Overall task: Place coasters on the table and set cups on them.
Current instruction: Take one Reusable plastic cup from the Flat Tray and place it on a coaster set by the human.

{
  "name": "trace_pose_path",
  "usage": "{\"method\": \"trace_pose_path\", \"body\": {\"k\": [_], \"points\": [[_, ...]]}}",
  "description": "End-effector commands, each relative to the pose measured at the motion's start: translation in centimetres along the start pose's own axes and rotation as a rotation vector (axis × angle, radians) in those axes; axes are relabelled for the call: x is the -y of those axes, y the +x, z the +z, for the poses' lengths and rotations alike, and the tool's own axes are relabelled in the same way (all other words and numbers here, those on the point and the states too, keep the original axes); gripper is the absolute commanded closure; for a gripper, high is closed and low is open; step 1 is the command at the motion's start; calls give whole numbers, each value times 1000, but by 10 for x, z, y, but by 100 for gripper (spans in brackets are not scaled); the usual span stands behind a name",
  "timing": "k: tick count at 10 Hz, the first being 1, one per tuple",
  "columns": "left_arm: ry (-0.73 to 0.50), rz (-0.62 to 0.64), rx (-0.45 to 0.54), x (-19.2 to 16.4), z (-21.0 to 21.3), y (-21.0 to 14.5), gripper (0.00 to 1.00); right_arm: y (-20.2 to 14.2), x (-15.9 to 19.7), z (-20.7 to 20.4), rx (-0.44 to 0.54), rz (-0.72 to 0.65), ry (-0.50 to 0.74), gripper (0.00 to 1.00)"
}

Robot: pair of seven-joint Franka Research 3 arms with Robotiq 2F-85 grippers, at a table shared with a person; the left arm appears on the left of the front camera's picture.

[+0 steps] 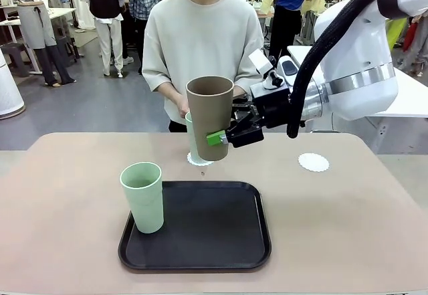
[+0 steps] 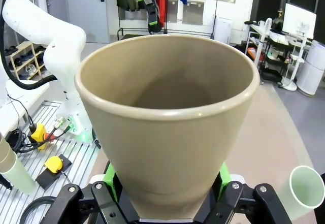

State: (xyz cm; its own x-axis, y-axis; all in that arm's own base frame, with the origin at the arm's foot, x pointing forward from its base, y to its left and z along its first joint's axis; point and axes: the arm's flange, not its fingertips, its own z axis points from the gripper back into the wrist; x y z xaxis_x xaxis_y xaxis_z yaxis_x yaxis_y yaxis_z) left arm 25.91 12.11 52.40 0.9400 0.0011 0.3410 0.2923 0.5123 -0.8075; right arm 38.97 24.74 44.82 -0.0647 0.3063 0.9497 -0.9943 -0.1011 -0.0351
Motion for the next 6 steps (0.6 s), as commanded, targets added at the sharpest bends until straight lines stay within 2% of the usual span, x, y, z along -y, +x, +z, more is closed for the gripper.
{"method": "trace_pose_path", "body": {"k": [1, 2, 4, 5, 6], "points": [[-12, -3, 2, 2, 1, -1, 0, 1, 0, 1, 30, 20, -7, 100], [-12, -3, 2, 2, 1, -1, 0, 0, 0, 0, 0, 0, 0, 18], [-12, -3, 2, 2, 1, -1, 0, 5, 23, 69, -15, 30, -83, 18], [-12, -3, 2, 2, 1, -1, 0, 7, 32, 107, -30, 60, -196, 18], [-12, -3, 2, 2, 1, -1, 0, 4, 38, 152, 7, 37, -286, 18]]}}
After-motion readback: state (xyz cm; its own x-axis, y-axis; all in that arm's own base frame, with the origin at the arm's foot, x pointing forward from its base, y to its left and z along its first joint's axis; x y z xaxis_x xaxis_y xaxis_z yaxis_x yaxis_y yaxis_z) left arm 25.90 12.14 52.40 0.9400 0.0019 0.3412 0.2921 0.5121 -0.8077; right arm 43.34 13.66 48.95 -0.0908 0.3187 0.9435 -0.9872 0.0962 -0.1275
